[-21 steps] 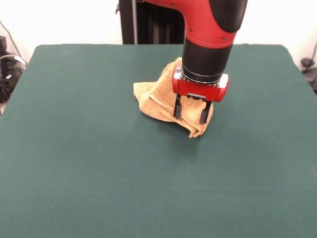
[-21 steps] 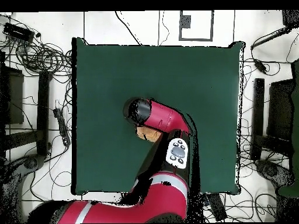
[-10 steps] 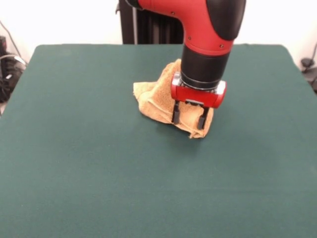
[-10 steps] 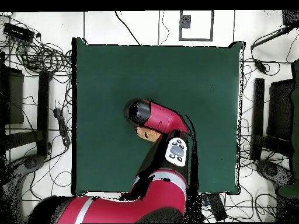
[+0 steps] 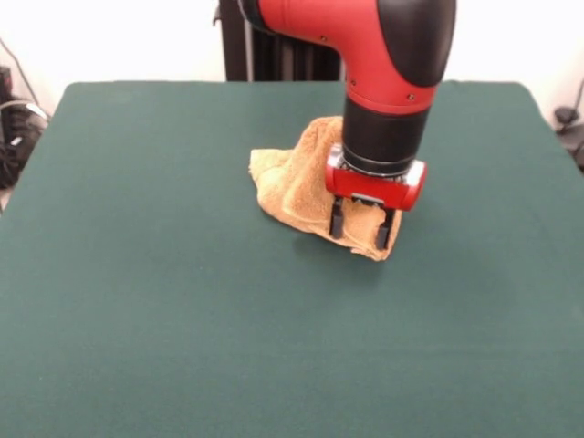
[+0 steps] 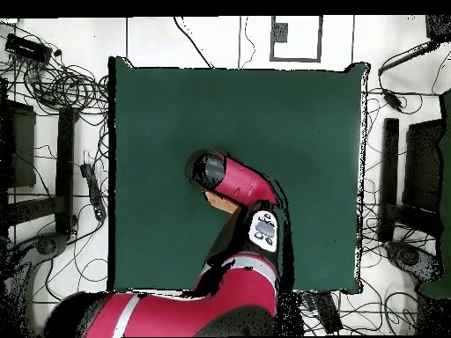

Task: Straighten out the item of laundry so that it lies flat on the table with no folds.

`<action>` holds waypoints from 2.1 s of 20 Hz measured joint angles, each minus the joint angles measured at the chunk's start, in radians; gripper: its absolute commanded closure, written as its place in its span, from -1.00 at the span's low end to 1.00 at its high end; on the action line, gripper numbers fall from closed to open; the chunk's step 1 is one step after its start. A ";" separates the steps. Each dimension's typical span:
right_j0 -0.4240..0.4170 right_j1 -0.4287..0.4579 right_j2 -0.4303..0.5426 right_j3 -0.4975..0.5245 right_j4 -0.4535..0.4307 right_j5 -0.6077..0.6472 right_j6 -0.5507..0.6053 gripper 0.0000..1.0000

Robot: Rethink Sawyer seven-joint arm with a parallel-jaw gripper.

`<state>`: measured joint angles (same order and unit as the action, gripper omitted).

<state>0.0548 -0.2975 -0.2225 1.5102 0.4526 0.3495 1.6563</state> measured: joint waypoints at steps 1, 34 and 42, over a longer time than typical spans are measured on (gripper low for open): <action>0.003 0.000 0.000 0.004 0.010 -0.005 0.000 -1.00; 0.148 0.006 -0.012 0.084 0.224 -0.037 0.016 -1.00; 0.224 -0.005 -0.021 0.141 0.288 -0.037 0.151 -1.00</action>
<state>0.2791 -0.3029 -0.2439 1.6512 0.7410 0.3126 1.8075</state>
